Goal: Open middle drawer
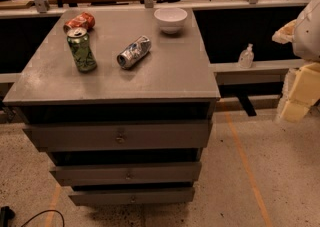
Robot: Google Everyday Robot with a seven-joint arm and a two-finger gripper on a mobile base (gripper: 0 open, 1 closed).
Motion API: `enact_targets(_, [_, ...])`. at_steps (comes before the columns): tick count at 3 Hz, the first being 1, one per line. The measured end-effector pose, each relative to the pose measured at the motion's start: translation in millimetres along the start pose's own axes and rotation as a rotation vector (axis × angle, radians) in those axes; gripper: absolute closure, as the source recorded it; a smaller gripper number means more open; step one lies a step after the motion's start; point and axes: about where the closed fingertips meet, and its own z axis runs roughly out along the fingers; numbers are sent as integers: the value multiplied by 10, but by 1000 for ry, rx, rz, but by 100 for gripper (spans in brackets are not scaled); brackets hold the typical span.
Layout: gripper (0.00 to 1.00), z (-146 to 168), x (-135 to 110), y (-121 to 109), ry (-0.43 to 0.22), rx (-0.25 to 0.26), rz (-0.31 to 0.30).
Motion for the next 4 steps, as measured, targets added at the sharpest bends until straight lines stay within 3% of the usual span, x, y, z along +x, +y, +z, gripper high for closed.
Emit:
enact_targets(1, [0,0,0,0,0,0,0])
enact_targets(2, [0,391,-67,93,-64,-72,-16])
enact_targets(3, [0,1032,-175,368,-174,-168,-49])
enact_targets(4, [0,1685,-269,692,-244,-246,-97])
